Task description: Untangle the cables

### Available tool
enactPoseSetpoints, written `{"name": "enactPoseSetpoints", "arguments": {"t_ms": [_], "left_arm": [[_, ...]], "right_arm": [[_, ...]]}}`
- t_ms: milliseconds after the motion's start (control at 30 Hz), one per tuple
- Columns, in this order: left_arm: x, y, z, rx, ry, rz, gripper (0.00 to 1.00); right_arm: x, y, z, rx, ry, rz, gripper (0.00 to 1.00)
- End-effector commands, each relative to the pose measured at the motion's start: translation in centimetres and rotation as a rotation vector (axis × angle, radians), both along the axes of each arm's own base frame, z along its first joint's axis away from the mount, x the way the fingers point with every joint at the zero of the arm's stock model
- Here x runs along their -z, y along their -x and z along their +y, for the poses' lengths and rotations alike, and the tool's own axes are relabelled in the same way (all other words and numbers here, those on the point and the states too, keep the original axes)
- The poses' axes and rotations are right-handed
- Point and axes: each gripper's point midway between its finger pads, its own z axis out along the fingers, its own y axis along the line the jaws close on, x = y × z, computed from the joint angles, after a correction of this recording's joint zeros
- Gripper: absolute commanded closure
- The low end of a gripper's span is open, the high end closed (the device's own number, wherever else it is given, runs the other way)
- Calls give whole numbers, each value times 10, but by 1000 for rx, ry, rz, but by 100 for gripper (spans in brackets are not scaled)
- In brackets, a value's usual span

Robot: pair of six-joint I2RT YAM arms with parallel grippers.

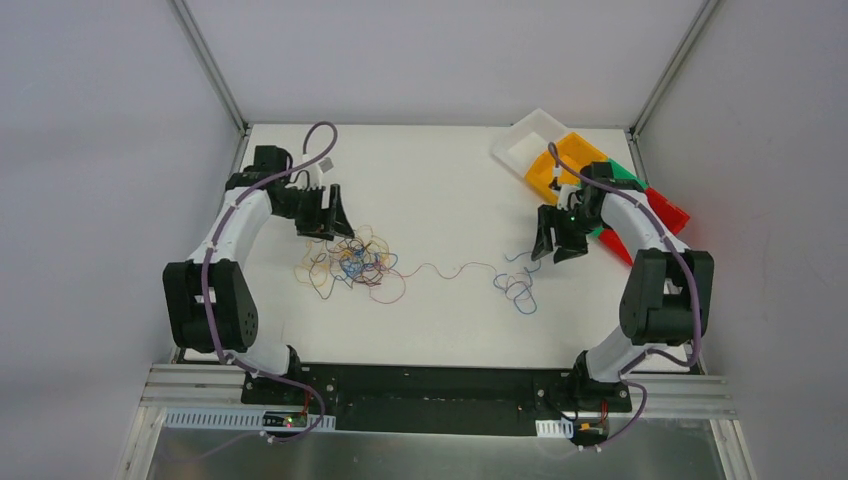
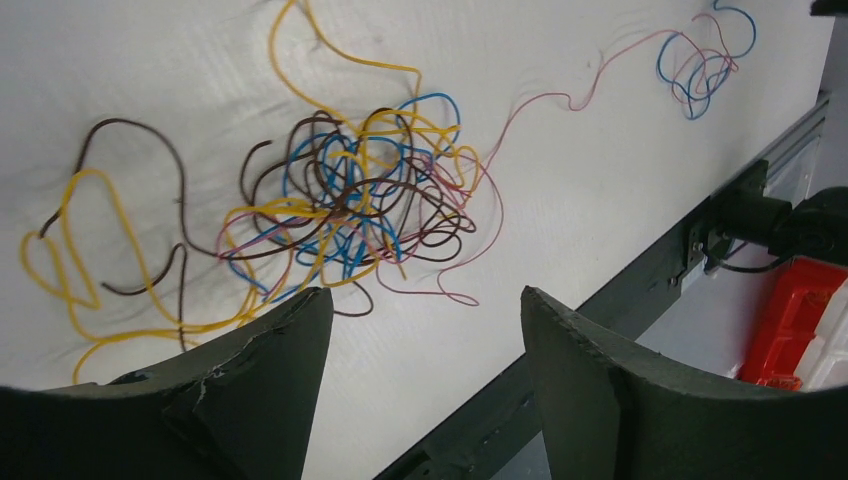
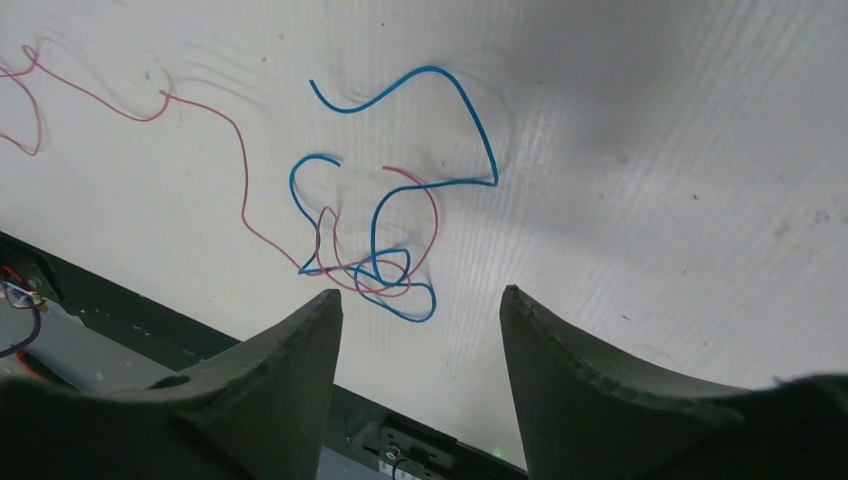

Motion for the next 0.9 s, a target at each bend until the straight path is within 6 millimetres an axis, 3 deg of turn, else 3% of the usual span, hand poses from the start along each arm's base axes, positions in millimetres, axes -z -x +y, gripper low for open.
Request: {"name": "enactPoseSetpoints", "arguments": {"t_ms": [0,100,333,500,567,667,767,867], "left_arm": [[-11,-4,-20,43,0,-41,29],[-3,-3,-36,71,-2,-19,29],[26,8,-75,188,-67,40,29],[58,9,-79,188,-115,131,31],[74,8,-72,174,-158,166,34],[97,7,-56,144,-242,214,50],[110,6,-40,103,-267,261,65],[117,6,-25,83,-289,281,78]], "right_arm": [[16,-17,16,11,47,-8,32],[30,-22,22,-20,84,-11,27],[64,-27,16,-109,253,6,28],[76,-17,7,-158,333,45,30],[77,-10,2,-185,354,64,38],[74,0,-7,-213,368,99,69],[57,2,-15,-210,353,104,99],[31,-9,-33,-195,355,56,100]]}}
